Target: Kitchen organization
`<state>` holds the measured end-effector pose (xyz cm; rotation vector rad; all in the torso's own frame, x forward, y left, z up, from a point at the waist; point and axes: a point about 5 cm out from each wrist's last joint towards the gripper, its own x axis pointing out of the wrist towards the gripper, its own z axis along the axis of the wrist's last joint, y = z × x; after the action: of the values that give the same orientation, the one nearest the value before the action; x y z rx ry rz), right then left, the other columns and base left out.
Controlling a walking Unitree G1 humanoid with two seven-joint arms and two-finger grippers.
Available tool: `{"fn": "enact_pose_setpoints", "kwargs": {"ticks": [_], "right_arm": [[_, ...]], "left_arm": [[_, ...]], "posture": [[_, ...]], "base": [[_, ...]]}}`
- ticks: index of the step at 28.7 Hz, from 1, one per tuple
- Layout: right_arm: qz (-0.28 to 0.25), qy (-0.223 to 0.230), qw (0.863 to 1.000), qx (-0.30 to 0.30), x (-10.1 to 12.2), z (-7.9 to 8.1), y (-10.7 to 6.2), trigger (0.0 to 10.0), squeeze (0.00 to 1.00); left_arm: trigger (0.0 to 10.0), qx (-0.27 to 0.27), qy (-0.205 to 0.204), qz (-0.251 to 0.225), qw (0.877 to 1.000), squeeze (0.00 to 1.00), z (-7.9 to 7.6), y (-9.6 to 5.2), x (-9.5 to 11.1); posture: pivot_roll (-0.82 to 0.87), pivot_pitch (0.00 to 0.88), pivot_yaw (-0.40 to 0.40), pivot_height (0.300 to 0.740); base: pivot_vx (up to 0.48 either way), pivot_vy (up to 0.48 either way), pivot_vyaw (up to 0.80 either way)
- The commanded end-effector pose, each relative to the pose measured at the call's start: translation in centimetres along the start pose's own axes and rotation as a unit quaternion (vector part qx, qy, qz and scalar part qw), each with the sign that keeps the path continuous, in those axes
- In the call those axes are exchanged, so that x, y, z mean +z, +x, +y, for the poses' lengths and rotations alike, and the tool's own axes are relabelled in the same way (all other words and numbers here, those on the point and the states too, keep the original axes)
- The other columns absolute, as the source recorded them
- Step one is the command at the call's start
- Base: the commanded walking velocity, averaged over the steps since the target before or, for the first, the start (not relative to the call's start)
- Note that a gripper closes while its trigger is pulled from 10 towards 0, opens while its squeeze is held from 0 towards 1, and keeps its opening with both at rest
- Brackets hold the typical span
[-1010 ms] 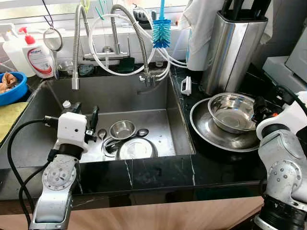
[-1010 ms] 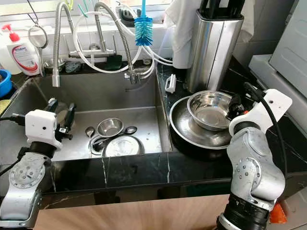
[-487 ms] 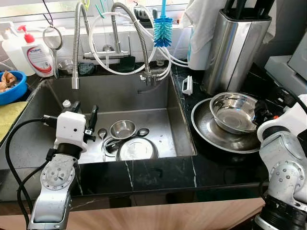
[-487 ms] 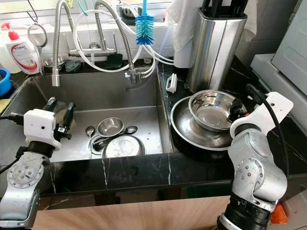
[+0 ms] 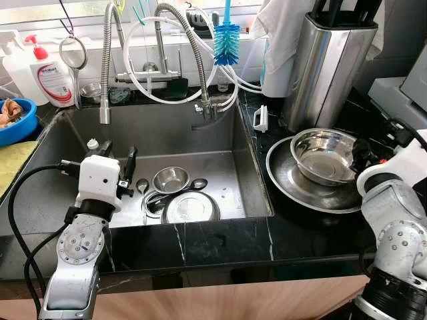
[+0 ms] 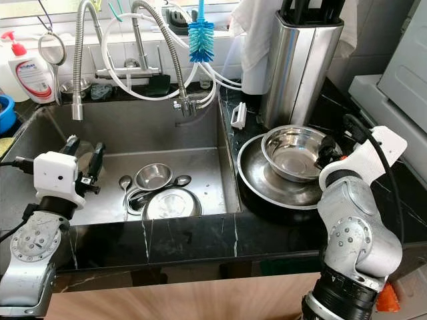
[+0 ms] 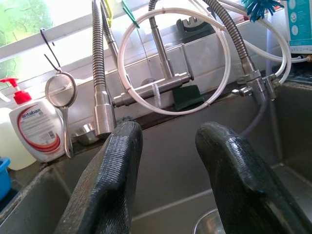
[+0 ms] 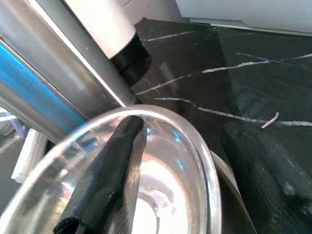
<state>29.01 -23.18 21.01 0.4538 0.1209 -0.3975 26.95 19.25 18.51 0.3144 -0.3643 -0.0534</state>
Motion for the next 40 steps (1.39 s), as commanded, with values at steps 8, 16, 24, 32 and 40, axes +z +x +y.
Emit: {"fn": "enact_pose_setpoints", "kwargs": {"ticks": [8, 16, 24, 32, 40], "right_arm": [[-0.014, 0.015, 1.000, 0.002, 1.1, 0.2, -0.8, 10.0, 0.00], [0.008, 0.024, 1.000, -0.010, 0.4, -0.4, -0.9, 10.0, 0.00], [0.041, 0.008, 0.999, -0.014, -0.7, -0.8, -0.5, 9.6, 0.00], [0.054, -0.005, 0.998, -0.007, -1.1, -0.9, -0.4, 0.0, 0.00], [0.054, -0.006, 0.999, 0.004, -1.0, -0.6, -0.4, 0.0, 0.00]], "left_arm": [[10.0, -0.004, 0.000, 0.000, 1.000, 0.00, -0.1, 0.2, 0.1], [10.0, -0.004, -0.002, 0.000, 1.000, 0.00, -0.1, 0.2, 0.1], [10.0, -0.010, -0.001, 0.003, 1.000, 0.00, -0.2, 0.2, 0.0], [10.0, -0.022, -0.003, 0.010, 1.000, 0.00, -0.5, 0.1, -0.2], [10.0, -0.023, -0.009, 0.015, 1.000, 0.00, -0.6, 0.1, -0.3]], "posture": [[0.01, 0.039, 0.025, 0.740], [0.01, 0.042, 0.025, 0.740], [0.01, 0.045, 0.025, 0.740], [0.01, 0.046, 0.027, 0.740], [0.01, 0.044, 0.024, 0.740]], "base": [[0.000, 0.000, 0.00], [0.000, 0.000, 0.00], [0.000, 0.000, 0.00], [0.000, 0.000, 0.00], [0.000, 0.000, 0.00]]}}
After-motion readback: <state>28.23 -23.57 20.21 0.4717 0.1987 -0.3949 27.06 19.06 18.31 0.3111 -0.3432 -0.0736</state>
